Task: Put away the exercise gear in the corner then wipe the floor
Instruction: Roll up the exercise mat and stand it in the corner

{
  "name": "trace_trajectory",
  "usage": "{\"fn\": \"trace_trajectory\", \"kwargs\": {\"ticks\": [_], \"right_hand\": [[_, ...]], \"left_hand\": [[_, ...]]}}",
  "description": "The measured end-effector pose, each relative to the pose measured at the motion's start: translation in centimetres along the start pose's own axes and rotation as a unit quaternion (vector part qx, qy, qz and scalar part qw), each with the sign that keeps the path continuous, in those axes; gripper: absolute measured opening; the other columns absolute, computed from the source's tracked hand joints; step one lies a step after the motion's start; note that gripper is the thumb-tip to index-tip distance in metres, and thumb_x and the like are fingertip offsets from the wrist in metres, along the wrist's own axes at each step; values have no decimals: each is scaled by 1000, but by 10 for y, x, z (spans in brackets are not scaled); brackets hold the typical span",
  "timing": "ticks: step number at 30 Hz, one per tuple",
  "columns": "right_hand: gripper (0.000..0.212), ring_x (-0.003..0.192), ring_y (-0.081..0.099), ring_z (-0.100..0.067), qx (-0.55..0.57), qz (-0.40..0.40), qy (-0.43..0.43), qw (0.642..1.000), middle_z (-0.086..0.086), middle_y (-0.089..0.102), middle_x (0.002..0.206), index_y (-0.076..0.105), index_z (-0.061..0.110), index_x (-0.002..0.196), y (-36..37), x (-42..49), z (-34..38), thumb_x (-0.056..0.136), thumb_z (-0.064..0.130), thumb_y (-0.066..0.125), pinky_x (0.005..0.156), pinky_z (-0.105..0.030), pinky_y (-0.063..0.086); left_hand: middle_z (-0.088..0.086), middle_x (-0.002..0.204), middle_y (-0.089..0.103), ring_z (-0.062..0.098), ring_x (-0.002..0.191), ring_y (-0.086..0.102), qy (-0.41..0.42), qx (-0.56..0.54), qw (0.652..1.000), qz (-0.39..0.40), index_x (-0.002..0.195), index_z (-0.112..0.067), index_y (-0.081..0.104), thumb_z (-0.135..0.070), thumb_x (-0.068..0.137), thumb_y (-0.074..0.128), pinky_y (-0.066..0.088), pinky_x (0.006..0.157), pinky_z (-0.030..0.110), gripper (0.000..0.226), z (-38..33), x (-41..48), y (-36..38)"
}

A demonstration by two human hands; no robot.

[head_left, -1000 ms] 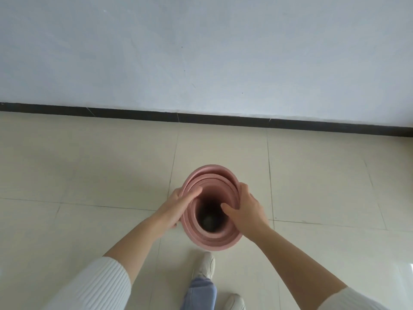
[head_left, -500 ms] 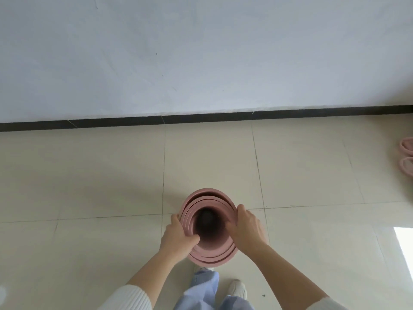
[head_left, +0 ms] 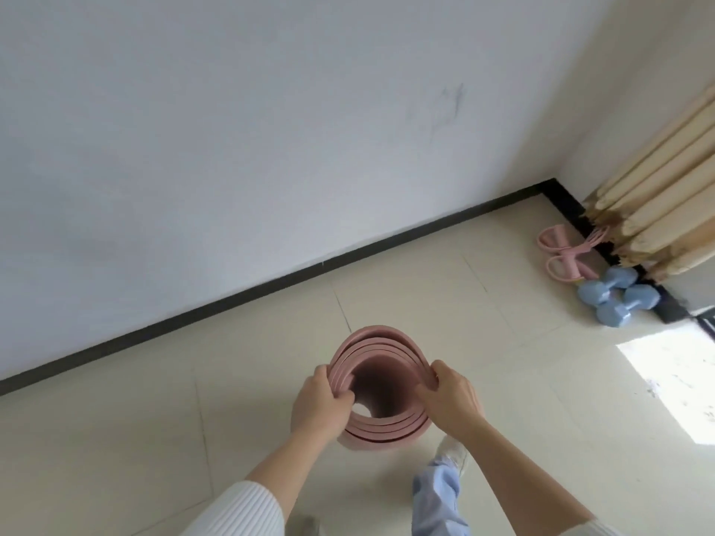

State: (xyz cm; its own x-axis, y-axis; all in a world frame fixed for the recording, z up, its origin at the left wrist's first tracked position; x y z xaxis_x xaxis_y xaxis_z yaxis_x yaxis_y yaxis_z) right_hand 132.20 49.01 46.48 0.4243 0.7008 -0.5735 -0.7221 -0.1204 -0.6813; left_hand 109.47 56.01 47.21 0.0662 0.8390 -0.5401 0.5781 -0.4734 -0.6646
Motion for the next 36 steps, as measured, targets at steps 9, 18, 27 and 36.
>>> {"fn": "trace_trajectory", "kwargs": {"ticks": [9,18,27,36], "right_hand": [[10,58,43,-18,32,-52,2,998,-1,55,72,44,20,74,-234,103,-69,77,25,53,51,-29,35],[14,64,51,-14,19,-123,-23,992,3,55,73,45,26,76,-419,204,-107,88,28,53,51,-25,36],[23,76,57,-10,-4,-156,-15,988,8,60,87,56,25,115,-549,382,-130,96,33,47,60,-19,45],[10,66,52,-8,41,-164,28,985,11,55,74,51,28,99,-652,523,-164,95,35,46,53,-18,34]], "left_hand": [[-1,107,61,16,81,53,78,21,997,19,129,-18,47,-25,87,57,39,64,20,43,-250,54,88],[-2,114,66,22,99,62,144,1,988,46,132,-26,50,-28,85,59,50,87,33,48,-458,128,147],[-4,124,62,21,111,59,177,-4,982,70,135,-25,48,-26,89,57,49,96,35,47,-639,263,208],[3,113,67,27,99,61,178,22,980,85,127,-21,54,-24,80,60,49,86,37,48,-796,373,257]]}}
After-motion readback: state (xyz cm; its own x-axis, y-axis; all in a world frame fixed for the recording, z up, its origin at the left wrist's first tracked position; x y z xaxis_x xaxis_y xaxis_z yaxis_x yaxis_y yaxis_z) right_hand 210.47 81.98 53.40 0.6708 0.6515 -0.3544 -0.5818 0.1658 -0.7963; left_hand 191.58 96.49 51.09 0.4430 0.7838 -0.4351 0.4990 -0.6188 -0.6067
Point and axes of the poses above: each hand's wrist, its own x-axis towards the middle knuckle, its own y-axis out of the palm, z = x × y, the point moved 10 cm from there along x, towards the middle knuckle
